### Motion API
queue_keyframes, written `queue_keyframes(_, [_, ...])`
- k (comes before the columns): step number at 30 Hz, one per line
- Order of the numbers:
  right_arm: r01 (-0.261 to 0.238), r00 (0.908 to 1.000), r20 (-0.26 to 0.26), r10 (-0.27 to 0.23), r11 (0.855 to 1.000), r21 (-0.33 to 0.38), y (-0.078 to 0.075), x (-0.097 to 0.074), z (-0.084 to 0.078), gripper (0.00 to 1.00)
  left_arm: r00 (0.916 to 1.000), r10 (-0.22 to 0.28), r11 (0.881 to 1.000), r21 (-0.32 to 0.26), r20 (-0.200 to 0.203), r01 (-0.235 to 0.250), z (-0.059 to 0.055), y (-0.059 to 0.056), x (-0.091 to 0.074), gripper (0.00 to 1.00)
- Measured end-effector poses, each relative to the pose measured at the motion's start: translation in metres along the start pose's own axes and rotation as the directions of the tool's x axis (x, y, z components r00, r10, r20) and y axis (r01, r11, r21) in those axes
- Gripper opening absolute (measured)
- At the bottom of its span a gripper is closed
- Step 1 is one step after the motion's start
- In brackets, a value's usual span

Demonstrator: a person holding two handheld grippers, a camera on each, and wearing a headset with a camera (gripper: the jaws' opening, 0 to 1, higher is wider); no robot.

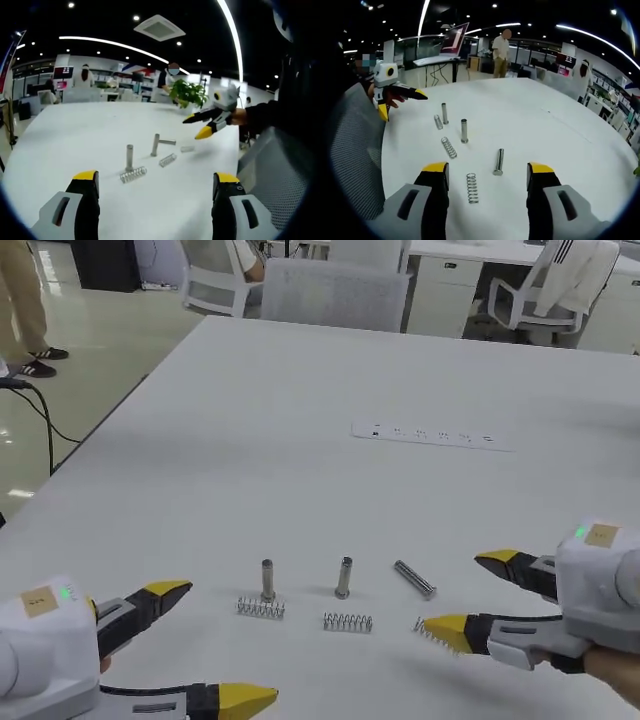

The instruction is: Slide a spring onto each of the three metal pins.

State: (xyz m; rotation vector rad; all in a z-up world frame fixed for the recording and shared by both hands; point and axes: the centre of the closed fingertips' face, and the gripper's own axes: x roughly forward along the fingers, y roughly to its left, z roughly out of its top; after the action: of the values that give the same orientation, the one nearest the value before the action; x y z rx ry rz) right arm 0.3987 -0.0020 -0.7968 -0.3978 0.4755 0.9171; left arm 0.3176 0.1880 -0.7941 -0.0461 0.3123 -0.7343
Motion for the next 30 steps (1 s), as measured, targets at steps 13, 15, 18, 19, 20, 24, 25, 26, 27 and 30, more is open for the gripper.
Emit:
queue_keyframes(13, [-0.009,0.9963,-0.085,0.009,1.000,0.008,-0.019,0.031,0.007,0.51,1.0000,0.004,1.000,-0.001,0.000,-0.004,-0.001,0.002,0.000,0.91])
queue_keyframes(15, [-0.008,0.9947,-0.102,0.009,1.000,0.015,-0.022,0.036,0.008,0.48,1.0000,0.002,1.000,0.001,-0.004,-0.002,-0.002,0.001,0.000,0.91])
queue_keyframes(18, [-0.004,0.9934,-0.115,0.007,1.000,0.025,-0.026,0.042,0.009,0.45,1.0000,0.001,1.000,0.001,-0.006,-0.001,-0.002,0.002,0.000,0.91])
queue_keyframes(19, [-0.002,0.9926,-0.121,0.005,1.000,0.025,-0.027,0.045,0.009,0.44,1.0000,0.001,1.000,0.000,-0.007,-0.001,-0.003,0.003,0.000,0.91])
queue_keyframes(20, [-0.002,0.9919,-0.127,0.005,1.000,0.024,-0.027,0.047,0.009,0.43,1.0000,0.001,1.000,0.000,-0.006,-0.001,-0.003,0.003,0.000,0.91])
queue_keyframes(24, [-0.002,0.9873,-0.159,0.007,1.000,0.030,-0.029,0.055,0.004,0.38,1.0000,0.000,1.000,0.000,-0.008,0.000,-0.004,0.004,0.000,0.91])
queue_keyframes(25, [-0.003,0.9868,-0.162,0.008,0.999,0.032,-0.029,0.056,0.003,0.36,1.0000,0.000,1.000,-0.001,-0.007,0.000,-0.004,0.005,0.001,0.91])
queue_keyframes(26, [-0.004,0.9853,-0.170,0.011,0.999,0.036,-0.029,0.059,0.002,0.35,1.0000,0.000,1.000,-0.001,-0.006,0.000,-0.004,0.005,0.001,0.91])
queue_keyframes(27, [-0.003,0.9837,-0.180,0.010,0.999,0.037,-0.030,0.061,0.000,0.34,1.0000,0.000,1.000,-0.002,-0.006,0.000,-0.004,0.005,0.000,0.91])
queue_keyframes(30, [-0.004,0.9798,-0.199,0.013,0.999,0.043,-0.029,0.065,-0.003,0.32,1.0000,0.000,1.000,-0.002,-0.006,0.000,-0.004,0.005,0.000,0.91])
